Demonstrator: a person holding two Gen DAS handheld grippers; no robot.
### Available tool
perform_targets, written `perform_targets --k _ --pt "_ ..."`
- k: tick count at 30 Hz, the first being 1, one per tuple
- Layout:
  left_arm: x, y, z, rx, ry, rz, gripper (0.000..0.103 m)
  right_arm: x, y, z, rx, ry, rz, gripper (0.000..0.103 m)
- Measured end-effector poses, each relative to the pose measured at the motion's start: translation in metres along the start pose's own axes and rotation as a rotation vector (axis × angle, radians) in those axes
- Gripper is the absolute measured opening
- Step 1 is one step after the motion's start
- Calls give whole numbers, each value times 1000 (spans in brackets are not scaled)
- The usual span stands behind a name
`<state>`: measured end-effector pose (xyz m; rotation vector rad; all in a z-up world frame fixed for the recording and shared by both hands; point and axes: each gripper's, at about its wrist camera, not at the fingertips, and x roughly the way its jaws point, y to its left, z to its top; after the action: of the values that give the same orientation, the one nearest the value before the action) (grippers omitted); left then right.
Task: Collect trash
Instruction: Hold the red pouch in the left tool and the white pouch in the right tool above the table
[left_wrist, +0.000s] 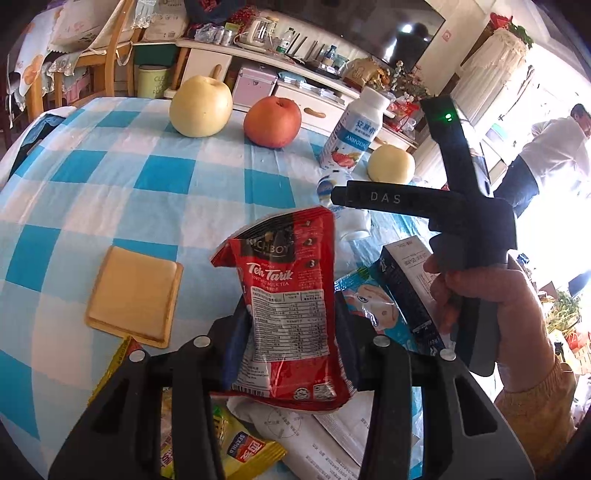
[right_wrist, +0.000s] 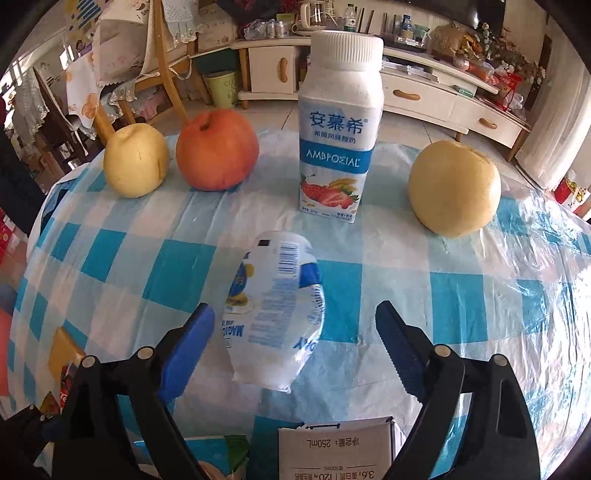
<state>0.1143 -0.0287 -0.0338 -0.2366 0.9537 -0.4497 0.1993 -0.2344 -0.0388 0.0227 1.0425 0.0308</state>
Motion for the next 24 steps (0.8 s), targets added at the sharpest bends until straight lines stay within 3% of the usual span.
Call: perform_targets --k 7,8,10,14,24 --pt "-2 5 1 -13 -5 0 45 16 28 3 -98 33 -45 89" --pt "-2 5 0 -13 -5 -1 44 18 31 2 -114 36 -70 85" --pt "-3 3 0 -11 -6 -10 44 20 33 1 -124 40 -77 65" --pt "-4 3 0 -11 -11 -18 44 18 28 0 -116 36 -51 64" --pt "-10 2 -1 -4 -44 -10 44 -16 10 -17 -92 -95 -2 63"
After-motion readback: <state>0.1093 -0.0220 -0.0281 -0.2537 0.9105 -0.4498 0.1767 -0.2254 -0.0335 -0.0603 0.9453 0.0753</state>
